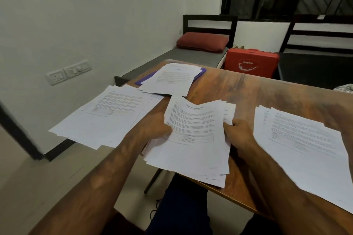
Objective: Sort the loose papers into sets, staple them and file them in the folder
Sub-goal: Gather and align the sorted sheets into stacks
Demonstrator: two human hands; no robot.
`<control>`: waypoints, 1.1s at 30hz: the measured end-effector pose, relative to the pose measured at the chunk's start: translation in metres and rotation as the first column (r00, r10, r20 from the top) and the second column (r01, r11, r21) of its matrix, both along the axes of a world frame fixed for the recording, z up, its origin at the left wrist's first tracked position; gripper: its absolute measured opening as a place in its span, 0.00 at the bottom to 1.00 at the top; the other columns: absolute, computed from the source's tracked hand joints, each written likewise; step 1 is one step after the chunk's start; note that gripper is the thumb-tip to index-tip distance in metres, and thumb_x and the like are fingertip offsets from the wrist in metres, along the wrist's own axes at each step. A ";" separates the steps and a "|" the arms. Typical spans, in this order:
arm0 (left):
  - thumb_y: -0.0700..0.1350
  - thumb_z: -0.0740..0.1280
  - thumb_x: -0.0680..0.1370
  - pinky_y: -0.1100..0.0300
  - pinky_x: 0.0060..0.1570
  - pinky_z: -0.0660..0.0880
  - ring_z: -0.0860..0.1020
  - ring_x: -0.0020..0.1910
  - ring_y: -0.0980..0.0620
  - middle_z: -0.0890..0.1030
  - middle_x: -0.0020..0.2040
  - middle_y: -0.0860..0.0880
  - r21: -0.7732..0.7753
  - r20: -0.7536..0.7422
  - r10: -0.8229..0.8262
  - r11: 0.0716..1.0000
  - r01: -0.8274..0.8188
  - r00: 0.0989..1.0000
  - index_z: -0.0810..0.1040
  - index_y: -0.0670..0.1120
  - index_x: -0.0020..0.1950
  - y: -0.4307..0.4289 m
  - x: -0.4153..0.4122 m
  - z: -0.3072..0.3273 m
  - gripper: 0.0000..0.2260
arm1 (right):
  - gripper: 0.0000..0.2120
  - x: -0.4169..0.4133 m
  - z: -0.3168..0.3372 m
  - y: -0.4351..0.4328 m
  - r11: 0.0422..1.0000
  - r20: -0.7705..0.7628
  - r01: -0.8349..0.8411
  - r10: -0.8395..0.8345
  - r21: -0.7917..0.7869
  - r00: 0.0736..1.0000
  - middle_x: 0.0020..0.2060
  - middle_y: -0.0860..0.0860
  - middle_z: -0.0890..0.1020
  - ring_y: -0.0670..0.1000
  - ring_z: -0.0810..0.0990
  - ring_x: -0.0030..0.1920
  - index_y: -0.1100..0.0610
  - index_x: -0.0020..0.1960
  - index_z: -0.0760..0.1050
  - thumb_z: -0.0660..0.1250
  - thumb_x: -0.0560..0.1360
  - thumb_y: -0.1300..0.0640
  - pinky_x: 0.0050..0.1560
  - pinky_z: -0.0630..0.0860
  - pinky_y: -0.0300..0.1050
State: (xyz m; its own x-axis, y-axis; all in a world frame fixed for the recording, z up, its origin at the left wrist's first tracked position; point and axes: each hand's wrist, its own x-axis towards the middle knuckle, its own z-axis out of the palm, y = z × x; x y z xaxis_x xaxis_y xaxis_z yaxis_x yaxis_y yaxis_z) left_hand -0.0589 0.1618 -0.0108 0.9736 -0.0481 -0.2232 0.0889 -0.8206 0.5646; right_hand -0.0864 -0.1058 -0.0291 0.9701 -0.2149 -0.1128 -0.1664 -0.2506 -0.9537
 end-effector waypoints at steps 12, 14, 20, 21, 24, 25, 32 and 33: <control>0.61 0.65 0.80 0.48 0.66 0.76 0.77 0.65 0.45 0.76 0.70 0.47 0.451 0.249 -0.196 0.890 0.066 0.948 0.74 0.49 0.72 -0.069 -0.001 0.024 0.25 | 0.12 -0.009 0.026 -0.015 0.744 0.014 0.093 -0.112 -0.661 0.994 0.57 0.49 0.82 0.48 0.75 0.45 0.50 0.63 0.73 0.67 0.82 0.47 0.49 0.72 0.45; 0.62 0.65 0.80 0.48 0.66 0.75 0.77 0.65 0.46 0.77 0.69 0.48 0.364 0.234 -0.224 0.922 0.129 0.946 0.76 0.49 0.70 -0.099 -0.002 0.021 0.24 | 0.10 -0.011 0.026 -0.020 0.743 0.026 0.084 -0.089 -0.664 0.996 0.54 0.48 0.81 0.46 0.74 0.41 0.48 0.59 0.72 0.68 0.81 0.47 0.48 0.71 0.44; 0.58 0.66 0.80 0.51 0.56 0.79 0.79 0.54 0.48 0.80 0.57 0.50 0.197 0.350 -0.293 0.952 0.236 0.890 0.80 0.48 0.57 -0.188 0.004 0.017 0.15 | 0.13 -0.021 0.025 -0.063 0.663 0.074 0.156 -0.150 -0.733 0.986 0.59 0.48 0.82 0.52 0.81 0.54 0.48 0.63 0.77 0.65 0.81 0.46 0.53 0.75 0.47; 0.56 0.66 0.80 0.52 0.52 0.79 0.80 0.51 0.48 0.80 0.53 0.50 0.182 0.364 -0.300 0.951 0.249 0.881 0.80 0.47 0.52 -0.202 0.006 0.016 0.13 | 0.14 -0.024 0.023 -0.076 0.638 0.091 0.181 -0.171 -0.749 0.981 0.60 0.48 0.82 0.53 0.81 0.55 0.47 0.64 0.78 0.65 0.81 0.46 0.52 0.73 0.47; 0.54 0.66 0.80 0.49 0.54 0.80 0.79 0.49 0.48 0.80 0.50 0.48 0.149 0.365 -0.328 0.944 0.293 0.871 0.79 0.48 0.50 -0.243 0.014 0.010 0.09 | 0.13 -0.031 0.019 -0.114 0.600 0.095 0.224 -0.239 -0.768 0.966 0.60 0.47 0.83 0.53 0.81 0.56 0.46 0.63 0.79 0.66 0.80 0.47 0.49 0.70 0.45; 0.55 0.66 0.80 0.49 0.56 0.80 0.79 0.51 0.48 0.80 0.53 0.49 0.147 0.362 -0.341 0.940 0.309 0.867 0.79 0.49 0.53 -0.257 0.019 0.005 0.10 | 0.12 -0.032 0.016 -0.128 0.596 0.092 0.237 -0.263 -0.767 0.960 0.59 0.47 0.83 0.52 0.81 0.56 0.46 0.62 0.80 0.66 0.80 0.47 0.49 0.71 0.46; 0.61 0.61 0.82 0.49 0.65 0.75 0.76 0.64 0.49 0.76 0.69 0.49 0.270 0.418 -0.438 0.896 0.351 0.796 0.77 0.50 0.69 -0.314 0.054 -0.023 0.22 | 0.08 -0.021 -0.012 -0.178 0.615 0.077 0.264 -0.313 -0.743 0.946 0.54 0.46 0.84 0.48 0.77 0.47 0.47 0.56 0.81 0.65 0.80 0.51 0.45 0.72 0.43; 0.62 0.59 0.82 0.49 0.65 0.75 0.76 0.64 0.49 0.76 0.70 0.49 0.301 0.417 -0.450 0.888 0.347 0.790 0.76 0.50 0.70 -0.318 0.058 -0.027 0.23 | 0.07 -0.019 -0.017 -0.181 0.620 0.082 0.273 -0.318 -0.735 0.945 0.52 0.45 0.83 0.47 0.76 0.46 0.46 0.55 0.80 0.65 0.80 0.51 0.42 0.70 0.41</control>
State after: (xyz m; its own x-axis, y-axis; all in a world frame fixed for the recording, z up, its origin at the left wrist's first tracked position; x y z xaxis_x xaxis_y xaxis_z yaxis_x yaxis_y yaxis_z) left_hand -0.0005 -0.1562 -0.0378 0.8653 -0.4595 0.2002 -0.4997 -0.8217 0.2741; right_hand -0.1053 -0.2864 -0.0458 0.8372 -0.5224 0.1618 -0.3998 -0.7864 -0.4708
